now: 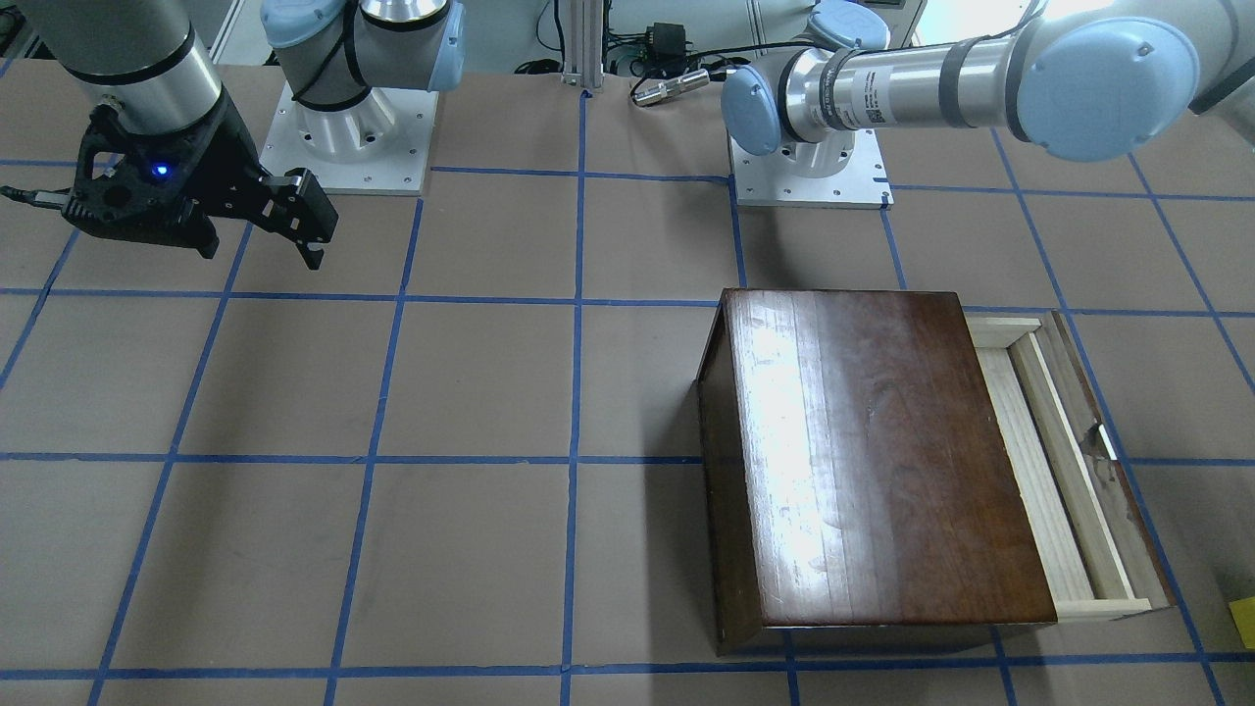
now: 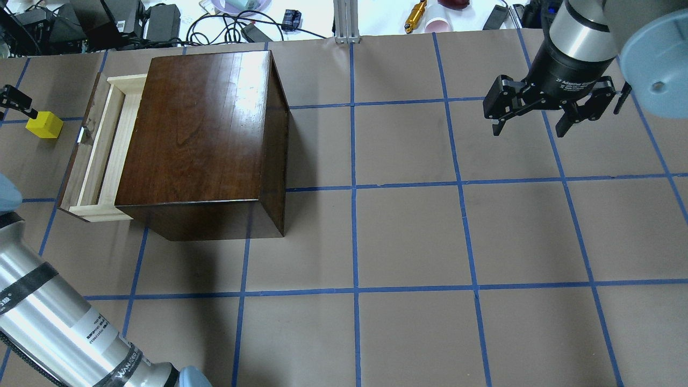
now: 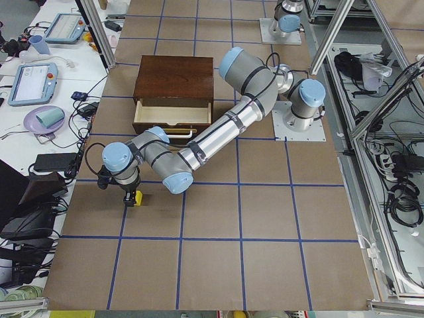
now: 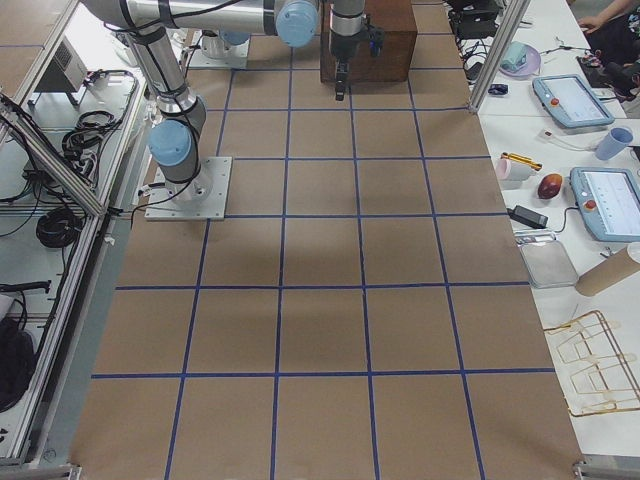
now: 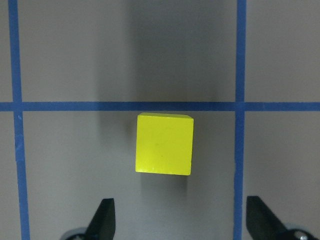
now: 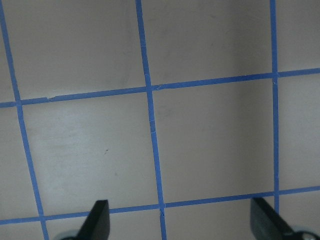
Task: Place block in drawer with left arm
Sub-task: 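Lower the left gripper over the yellow cube and grasp it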
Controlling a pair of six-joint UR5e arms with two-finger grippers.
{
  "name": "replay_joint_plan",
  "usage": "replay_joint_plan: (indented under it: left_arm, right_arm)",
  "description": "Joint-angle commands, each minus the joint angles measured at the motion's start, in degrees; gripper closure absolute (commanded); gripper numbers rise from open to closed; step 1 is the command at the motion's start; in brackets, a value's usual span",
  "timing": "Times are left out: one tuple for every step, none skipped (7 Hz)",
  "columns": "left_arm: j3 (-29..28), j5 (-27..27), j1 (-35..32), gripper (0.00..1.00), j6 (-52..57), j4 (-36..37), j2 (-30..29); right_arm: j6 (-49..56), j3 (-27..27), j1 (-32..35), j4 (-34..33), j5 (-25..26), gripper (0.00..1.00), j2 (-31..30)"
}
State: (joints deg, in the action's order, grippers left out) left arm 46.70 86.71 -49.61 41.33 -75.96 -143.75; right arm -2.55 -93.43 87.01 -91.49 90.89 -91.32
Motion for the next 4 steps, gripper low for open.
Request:
replay_joint_plan:
  left_arm:
    - [-1.4,-0.2,0.0,0.05,3.7,2.0,-2.6]
    - [-1.9,-0.3,0.0,0.04,4.1,2.0,-3.1]
    - [-2.0,-1.7,0.0,0.05,3.8,2.0,-3.3]
    - [-2.0,-3.2,0.0,0.05,2.3,2.0,-3.4]
  right_arm:
    - [0.0,0.0,0.0,0.0,0.0,0.0,0.0]
    - [0.0,0.0,0.0,0.0,0.0,0.0,0.0]
    - [0.0,0.0,0.0,0.0,0.1,0.0,0.0]
    - [0.0,0.0,0.0,0.0,0.0,0.0,0.0]
